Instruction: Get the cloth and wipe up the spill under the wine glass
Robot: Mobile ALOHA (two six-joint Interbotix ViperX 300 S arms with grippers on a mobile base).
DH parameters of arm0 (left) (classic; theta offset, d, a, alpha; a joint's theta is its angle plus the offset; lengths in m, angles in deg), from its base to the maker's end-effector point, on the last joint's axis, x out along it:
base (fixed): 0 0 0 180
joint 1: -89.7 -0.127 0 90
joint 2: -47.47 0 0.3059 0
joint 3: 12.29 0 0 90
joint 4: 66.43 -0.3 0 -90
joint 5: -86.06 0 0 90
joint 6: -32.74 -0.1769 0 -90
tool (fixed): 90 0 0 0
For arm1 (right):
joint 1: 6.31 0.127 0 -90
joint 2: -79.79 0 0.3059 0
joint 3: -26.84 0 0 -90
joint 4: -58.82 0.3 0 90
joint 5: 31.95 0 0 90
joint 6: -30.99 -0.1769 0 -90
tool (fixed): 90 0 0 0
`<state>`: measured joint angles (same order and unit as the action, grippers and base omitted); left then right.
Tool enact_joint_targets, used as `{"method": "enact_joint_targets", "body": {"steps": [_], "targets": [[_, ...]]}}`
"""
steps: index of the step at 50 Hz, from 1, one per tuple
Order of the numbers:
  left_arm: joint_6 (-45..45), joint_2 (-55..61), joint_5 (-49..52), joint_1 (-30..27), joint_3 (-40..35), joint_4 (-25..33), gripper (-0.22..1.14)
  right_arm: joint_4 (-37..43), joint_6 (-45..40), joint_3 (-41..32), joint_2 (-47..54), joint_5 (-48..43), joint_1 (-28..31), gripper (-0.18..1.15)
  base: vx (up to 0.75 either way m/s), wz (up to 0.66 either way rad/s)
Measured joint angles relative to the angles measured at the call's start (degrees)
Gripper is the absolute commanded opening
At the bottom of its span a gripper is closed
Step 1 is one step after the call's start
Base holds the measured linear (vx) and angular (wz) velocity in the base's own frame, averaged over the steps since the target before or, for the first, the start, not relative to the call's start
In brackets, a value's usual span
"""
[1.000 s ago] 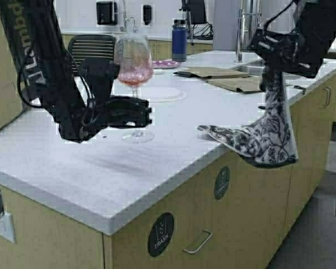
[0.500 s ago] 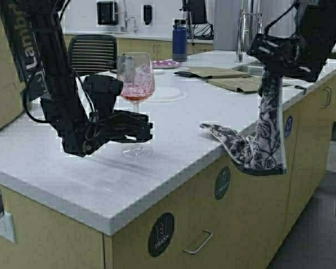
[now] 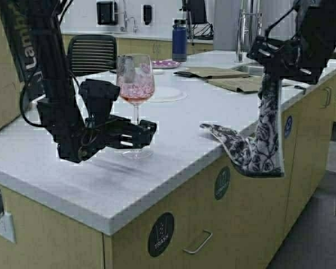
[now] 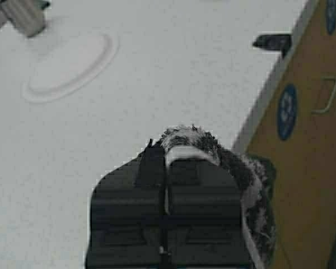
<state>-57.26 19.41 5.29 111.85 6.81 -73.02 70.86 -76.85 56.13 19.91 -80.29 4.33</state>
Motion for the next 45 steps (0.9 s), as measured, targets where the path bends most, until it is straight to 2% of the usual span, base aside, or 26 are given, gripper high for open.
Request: {"method": "enact_joint_targets", "body": {"steps": [16,22,29,35,45], "targets": [[0.6,-9.3,-8.2,0.0,22.0,0.0,1.01,-1.4,0.4,10.3,-2.5,0.0,0.2,0.07,0.0,0.0],[0.8,-14.0,-7.9,0.0,28.7,0.4,1.01,-6.6,1.1,13.3,-5.7,1.0,0.3,0.07,0.0,0.0],[0.9,-22.0,-7.0,0.5,34.2,0.6,1.01,-13.5,1.1,13.8,-10.9,8.2,0.4,0.07,0.0,0.0],[0.9,-30.0,-3.0,1.0,36.4,0.7,1.01,-16.3,1.1,13.1,-16.3,16.3,0.6,0.07,0.0,0.0],[1.3,-47.7,14.6,1.1,35.8,0.7,1.01,-19.0,1.2,8.4,-25.0,26.3,0.4,0.07,0.0,0.0]]}}
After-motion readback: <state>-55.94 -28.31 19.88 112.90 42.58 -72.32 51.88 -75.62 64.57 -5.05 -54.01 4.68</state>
